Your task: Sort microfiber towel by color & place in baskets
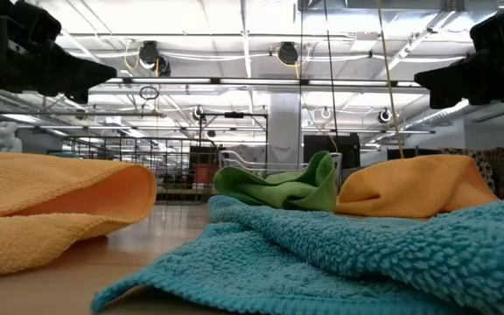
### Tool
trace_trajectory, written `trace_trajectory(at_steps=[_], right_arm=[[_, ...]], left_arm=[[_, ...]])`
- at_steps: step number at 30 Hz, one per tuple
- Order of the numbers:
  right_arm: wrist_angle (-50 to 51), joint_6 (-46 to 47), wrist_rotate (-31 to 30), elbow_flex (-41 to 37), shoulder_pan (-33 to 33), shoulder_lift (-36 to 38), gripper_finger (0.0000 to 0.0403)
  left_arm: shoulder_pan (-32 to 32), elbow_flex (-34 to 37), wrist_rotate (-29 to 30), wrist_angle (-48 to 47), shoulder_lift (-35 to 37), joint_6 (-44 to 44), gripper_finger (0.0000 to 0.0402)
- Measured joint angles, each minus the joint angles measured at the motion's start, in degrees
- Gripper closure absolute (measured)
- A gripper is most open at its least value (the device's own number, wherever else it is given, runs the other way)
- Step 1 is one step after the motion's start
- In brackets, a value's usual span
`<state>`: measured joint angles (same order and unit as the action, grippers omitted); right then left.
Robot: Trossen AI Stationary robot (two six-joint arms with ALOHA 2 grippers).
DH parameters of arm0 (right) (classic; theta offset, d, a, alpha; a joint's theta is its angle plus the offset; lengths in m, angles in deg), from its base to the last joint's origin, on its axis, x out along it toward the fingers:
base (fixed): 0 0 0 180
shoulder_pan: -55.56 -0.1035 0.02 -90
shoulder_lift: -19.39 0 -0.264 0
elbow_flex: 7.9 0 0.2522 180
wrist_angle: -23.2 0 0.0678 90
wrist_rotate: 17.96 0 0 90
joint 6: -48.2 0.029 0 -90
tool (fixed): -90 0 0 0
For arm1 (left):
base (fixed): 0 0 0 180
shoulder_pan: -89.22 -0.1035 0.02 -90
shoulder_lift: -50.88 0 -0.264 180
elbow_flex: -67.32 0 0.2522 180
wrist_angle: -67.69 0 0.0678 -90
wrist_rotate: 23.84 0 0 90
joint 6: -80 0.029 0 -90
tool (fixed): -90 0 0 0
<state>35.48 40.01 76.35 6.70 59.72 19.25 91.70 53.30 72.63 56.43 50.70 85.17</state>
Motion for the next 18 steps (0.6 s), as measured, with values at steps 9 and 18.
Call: trace_trajectory(at_steps=[9, 18], right_arm=[[0.02, -0.22, -0.02, 0.02, -0.02, -0.02, 0.0403], [0.01, -0.62, -0.04, 0.01, -0.01, -0.01, 0.0403]], left_arm=[[0.01, 0.00, 0.00, 0.00, -0.01, 0.00, 0.0389], [0.00, -0.01, 0.01, 0.00, -0.02, 0.00, 0.0389]])
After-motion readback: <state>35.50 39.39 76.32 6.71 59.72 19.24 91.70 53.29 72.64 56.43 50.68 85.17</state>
